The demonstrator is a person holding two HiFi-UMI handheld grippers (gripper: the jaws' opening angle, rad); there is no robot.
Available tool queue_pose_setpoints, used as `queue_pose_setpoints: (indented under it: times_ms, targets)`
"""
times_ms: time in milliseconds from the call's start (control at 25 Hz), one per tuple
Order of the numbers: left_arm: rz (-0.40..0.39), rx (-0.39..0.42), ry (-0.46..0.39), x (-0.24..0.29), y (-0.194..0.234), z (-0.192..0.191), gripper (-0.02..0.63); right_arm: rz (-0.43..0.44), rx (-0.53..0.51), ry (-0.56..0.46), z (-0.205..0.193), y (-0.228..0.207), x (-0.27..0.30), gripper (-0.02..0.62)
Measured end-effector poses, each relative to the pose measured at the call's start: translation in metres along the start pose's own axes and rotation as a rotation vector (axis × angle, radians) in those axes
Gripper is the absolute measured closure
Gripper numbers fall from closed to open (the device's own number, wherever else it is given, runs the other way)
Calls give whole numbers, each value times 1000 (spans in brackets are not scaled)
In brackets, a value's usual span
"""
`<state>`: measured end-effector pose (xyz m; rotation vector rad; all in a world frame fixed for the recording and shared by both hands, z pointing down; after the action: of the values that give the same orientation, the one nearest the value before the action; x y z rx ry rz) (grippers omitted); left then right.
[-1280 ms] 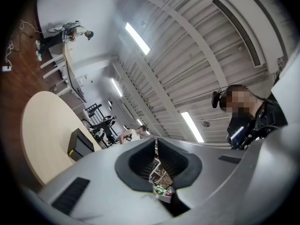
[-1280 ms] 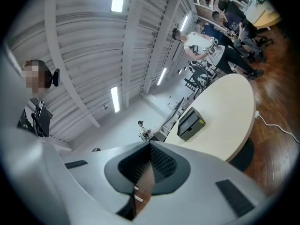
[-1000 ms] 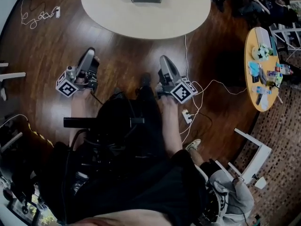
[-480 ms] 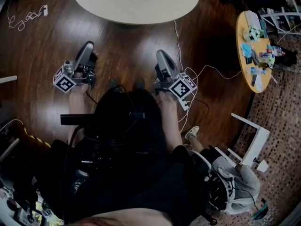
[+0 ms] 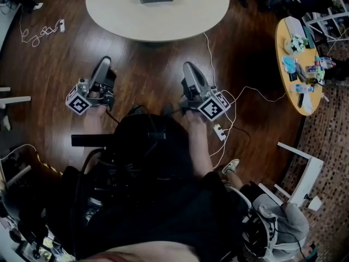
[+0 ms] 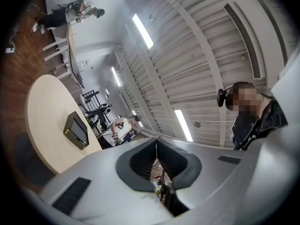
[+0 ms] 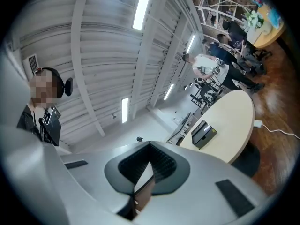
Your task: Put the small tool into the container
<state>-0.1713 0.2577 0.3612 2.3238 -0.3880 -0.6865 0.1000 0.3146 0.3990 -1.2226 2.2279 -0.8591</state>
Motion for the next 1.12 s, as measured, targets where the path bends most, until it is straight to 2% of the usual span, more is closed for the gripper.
queue_pose_setpoints:
  times_ms: [320, 560, 760, 1120]
  targets:
    - [15, -17, -12, 11, -4, 7, 607, 7, 30, -43, 2, -6, -10, 615]
    - [8, -51, -69, 12, -7, 8, 606, 15, 32, -23, 9, -13, -9, 615]
    - [26, 4, -18, 28, -13, -3, 606, 39, 27, -17, 19, -15, -10, 615]
    - [14, -16, -11, 17, -14, -1, 604, 39, 4, 17, 12, -3, 1, 615]
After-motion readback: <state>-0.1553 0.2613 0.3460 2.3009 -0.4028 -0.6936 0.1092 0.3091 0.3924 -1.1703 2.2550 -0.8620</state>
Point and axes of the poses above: the fingertips, and each gripper's own axes: x forward along the fingers, y to its left, z out of its top, the point moved 2 cm from there along -x, backward along the fingers, and after that the axes turned 6 degrees about y, right-handed, at the moved point
